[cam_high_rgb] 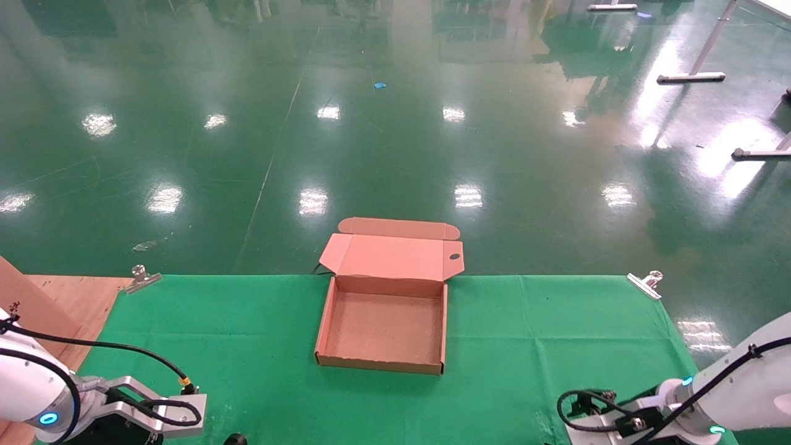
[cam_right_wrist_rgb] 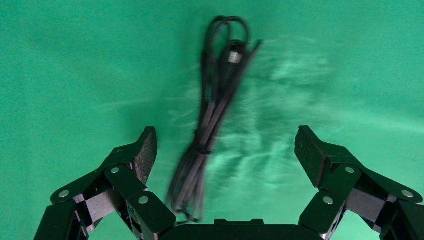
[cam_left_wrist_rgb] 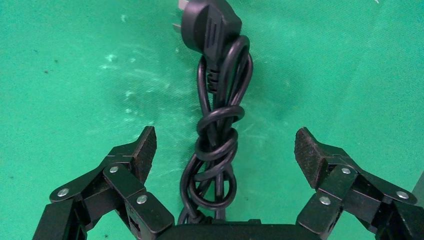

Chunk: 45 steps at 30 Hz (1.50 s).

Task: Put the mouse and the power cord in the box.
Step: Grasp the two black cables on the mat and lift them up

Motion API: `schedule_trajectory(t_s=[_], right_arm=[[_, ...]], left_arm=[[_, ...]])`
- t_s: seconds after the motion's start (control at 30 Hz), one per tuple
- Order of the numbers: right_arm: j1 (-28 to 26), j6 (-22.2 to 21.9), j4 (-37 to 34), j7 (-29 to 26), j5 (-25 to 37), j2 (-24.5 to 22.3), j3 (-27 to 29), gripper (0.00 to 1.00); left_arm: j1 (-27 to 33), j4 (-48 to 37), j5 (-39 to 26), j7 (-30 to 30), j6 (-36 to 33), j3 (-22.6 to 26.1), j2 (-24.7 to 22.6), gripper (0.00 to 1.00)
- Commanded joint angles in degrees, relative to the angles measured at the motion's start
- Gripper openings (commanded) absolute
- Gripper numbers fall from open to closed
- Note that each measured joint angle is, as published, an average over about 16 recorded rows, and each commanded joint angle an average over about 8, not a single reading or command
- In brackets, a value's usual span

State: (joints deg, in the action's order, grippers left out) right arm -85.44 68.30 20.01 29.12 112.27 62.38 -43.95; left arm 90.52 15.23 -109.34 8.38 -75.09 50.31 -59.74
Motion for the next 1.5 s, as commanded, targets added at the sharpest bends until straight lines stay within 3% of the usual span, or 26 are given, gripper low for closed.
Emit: schedule_trajectory(t_s=[0.03, 0.23, 0.3, 1.5], right_arm=[[-0.33, -0.31, -2.6, 1.33, -0.24, 0.65, 0.08, 0.75], [-1.77, 0.22, -6.24, 4.6, -1.07, 1.27, 0.49, 0.0], [-2.24, 0.47, -7.09, 5.4, -1.25, 1.38, 0.57, 0.0], [-5.51, 2.76, -13.87, 10.31, -1.84, 3.81, 0.77, 0.0]], left_arm=[[0.2, -1.89, -0.1, 0.93, 0.59, 0.06, -0.62, 1.0], [1.17, -4.57, 0.32, 3.53, 1.85, -0.35, -0.11, 0.25], [1.37, -5.03, 0.56, 4.46, 1.79, -0.49, -0.03, 0.0], [1.8, -10.73, 0.9, 9.56, 2.22, -0.65, -0.83, 0.0]])
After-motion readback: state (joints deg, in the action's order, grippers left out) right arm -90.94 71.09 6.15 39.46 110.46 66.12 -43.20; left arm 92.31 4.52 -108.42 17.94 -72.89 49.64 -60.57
